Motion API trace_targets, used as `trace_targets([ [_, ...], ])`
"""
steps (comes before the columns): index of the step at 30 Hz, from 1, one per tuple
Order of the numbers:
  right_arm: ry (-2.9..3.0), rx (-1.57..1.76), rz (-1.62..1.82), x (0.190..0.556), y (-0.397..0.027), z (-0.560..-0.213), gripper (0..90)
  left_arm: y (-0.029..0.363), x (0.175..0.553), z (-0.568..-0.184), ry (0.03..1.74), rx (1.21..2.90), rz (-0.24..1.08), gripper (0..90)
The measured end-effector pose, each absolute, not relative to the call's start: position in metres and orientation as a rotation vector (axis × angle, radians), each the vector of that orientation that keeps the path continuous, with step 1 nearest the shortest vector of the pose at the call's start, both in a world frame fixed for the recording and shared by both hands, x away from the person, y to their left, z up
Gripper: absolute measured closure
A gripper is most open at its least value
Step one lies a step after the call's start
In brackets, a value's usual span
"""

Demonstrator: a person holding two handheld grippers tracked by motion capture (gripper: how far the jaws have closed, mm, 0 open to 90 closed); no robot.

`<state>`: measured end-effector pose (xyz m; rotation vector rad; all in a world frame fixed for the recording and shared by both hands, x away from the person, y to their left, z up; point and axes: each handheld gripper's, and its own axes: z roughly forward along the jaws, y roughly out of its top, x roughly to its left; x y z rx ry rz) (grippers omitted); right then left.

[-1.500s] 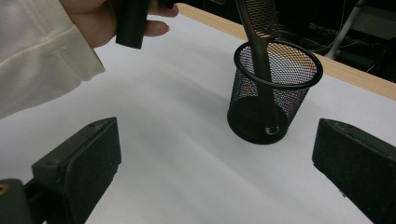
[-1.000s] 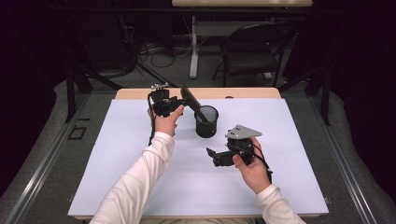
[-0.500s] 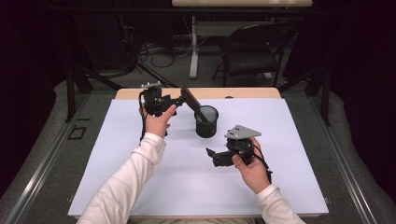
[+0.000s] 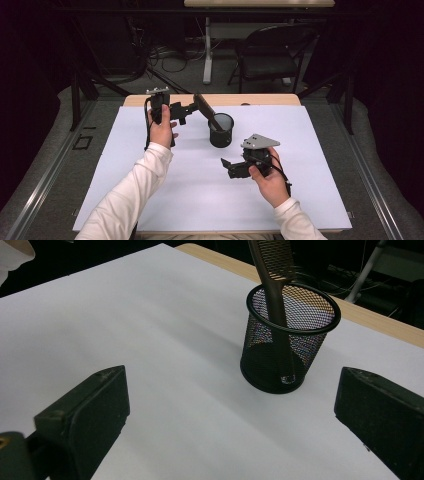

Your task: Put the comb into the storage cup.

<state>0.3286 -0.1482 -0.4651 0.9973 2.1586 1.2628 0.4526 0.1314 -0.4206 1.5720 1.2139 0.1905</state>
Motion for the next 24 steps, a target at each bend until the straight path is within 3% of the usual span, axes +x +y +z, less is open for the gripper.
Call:
trace_targets([
  [14,2.155,1.001,1.265,0.329,-0.15,-0.465,1.0,0.13,0.443,-0.412,1.118,1.686,0.216,15.1],
  [20,2.155,1.003,1.266,0.329,-0.15,-0.464,1.0,0.13,0.437,-0.407,1.056,1.769,0.248,5.1],
  [24,2.155,1.003,1.263,0.329,-0.15,-0.465,1.0,0.13,0.432,-0.404,1.027,1.796,0.276,4.9],
])
